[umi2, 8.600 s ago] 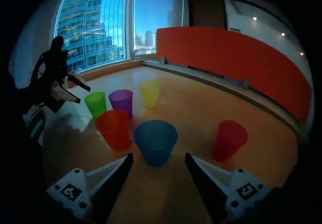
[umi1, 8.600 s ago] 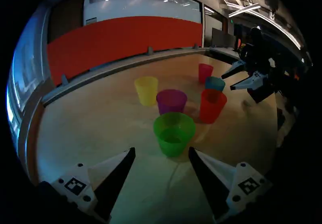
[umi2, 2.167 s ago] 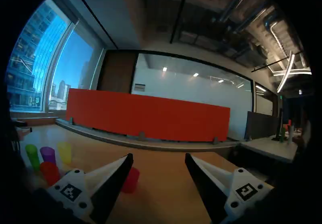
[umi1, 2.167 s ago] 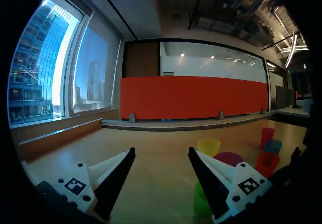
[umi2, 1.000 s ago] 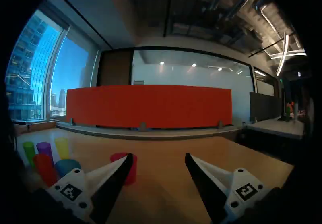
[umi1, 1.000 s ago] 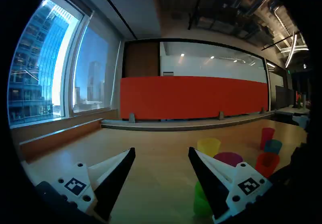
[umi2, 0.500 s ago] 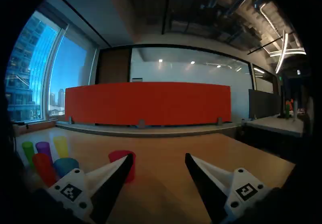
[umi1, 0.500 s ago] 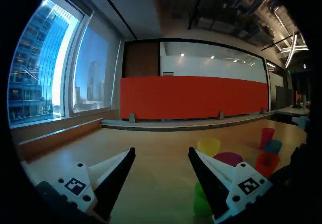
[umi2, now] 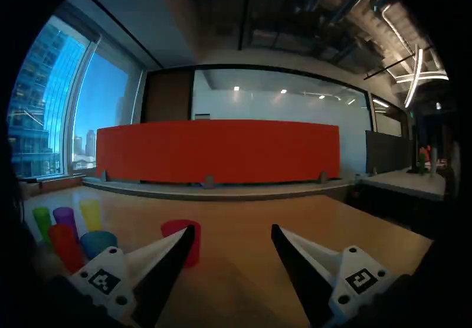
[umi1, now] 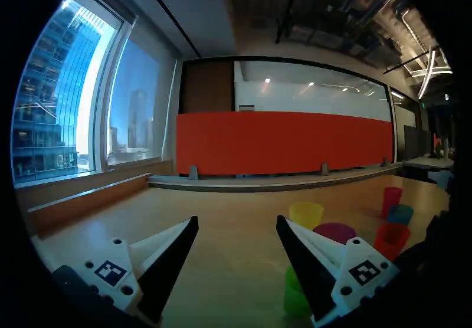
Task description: Pour water
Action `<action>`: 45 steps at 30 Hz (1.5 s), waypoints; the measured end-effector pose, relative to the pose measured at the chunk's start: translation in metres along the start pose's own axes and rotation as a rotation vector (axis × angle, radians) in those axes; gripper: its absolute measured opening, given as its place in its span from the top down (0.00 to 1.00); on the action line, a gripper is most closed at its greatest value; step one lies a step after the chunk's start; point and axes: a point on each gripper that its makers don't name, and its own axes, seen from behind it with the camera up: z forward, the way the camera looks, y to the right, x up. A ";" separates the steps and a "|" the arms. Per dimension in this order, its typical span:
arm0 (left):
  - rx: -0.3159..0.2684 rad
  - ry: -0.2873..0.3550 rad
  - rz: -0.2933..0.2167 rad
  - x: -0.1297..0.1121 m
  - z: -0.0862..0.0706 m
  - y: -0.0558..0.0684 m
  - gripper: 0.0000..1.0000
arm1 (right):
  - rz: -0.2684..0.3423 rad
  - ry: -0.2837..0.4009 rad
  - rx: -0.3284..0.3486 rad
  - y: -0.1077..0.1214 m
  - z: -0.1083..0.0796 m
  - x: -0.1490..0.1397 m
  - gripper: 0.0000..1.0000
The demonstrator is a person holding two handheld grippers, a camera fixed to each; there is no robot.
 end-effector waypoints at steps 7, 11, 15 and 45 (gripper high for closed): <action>0.000 0.000 0.000 0.000 0.000 0.000 0.02 | 0.000 -0.001 0.000 0.000 0.001 0.000 0.00; 0.000 0.000 0.000 0.000 0.000 -0.001 0.02 | 0.001 -0.001 -0.001 0.000 0.001 0.000 0.00; 0.000 0.000 0.000 0.000 0.000 -0.001 0.01 | 0.001 -0.001 -0.001 0.000 0.001 -0.001 0.00; 0.000 0.000 0.000 0.000 0.000 0.000 0.02 | 0.001 -0.001 0.000 0.001 -0.001 -0.001 0.00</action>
